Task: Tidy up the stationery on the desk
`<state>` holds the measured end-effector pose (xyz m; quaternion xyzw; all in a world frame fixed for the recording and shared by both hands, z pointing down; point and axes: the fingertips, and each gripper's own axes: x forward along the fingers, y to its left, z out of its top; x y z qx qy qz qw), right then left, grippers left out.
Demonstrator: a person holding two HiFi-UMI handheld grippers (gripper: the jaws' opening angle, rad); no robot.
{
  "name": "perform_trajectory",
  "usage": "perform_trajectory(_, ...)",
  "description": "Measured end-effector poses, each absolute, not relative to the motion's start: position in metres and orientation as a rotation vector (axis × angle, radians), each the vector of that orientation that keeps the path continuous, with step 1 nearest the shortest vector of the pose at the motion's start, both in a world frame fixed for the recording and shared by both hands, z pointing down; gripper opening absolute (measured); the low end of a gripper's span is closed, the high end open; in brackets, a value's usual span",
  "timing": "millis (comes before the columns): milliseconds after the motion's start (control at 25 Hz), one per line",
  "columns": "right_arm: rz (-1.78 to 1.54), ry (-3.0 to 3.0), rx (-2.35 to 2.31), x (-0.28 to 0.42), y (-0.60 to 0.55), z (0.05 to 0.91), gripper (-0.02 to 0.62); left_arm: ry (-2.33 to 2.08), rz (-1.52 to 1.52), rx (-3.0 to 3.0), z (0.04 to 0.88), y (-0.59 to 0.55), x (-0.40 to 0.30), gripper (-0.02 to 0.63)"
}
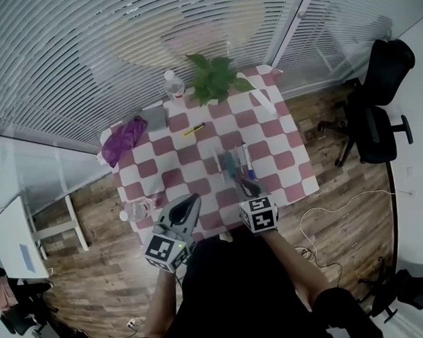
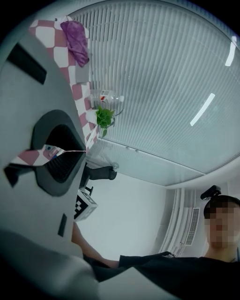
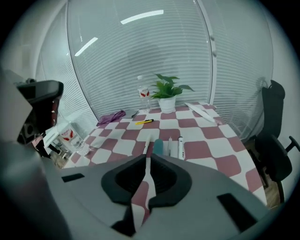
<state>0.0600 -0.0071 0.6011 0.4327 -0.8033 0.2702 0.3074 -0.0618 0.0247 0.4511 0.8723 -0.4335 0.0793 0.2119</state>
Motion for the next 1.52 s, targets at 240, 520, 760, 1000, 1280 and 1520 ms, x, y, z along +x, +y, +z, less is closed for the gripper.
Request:
perform_trajectory(240, 0.687, -2.213, 1.15, 0.089, -0.022, 0.573, 0.021, -1.26, 0.32, 2.337, 0.497, -0.01, -0.056, 0.034)
perform_trajectory(520, 0.714, -2.308, 0.982, 0.092, -0.03, 0.561, 0.021, -1.287, 0.414, 2.246, 0.545, -0.062, -0.066, 0.034)
perform_trajectory(760, 0.746, -2.315, 0.957, 0.098, -0.039, 0.564, 0.021, -1.287, 0.476, 2.209, 0.572, -0.099, -0.072, 0.035)
perform_trajectory(1000, 0.786, -2.287, 0.999, 0.113, -0.052, 0.569, 0.021, -1.219, 0.6, 2.228, 0.597, -0.134, -0.066, 0.097)
perform_trajectory(1280, 0.828, -2.243, 1.041, 0.13, -0.059, 0.577, 0.021, -1.135, 0.85, 2.294, 0.636, -0.173, -0.063, 0.129)
perform_trajectory(1520, 0.856, -2.202, 1.083, 0.141, -0.058, 0.583, 0.021, -1.101, 1.002, 2.285, 0.665, -0.197, -0.072, 0.152)
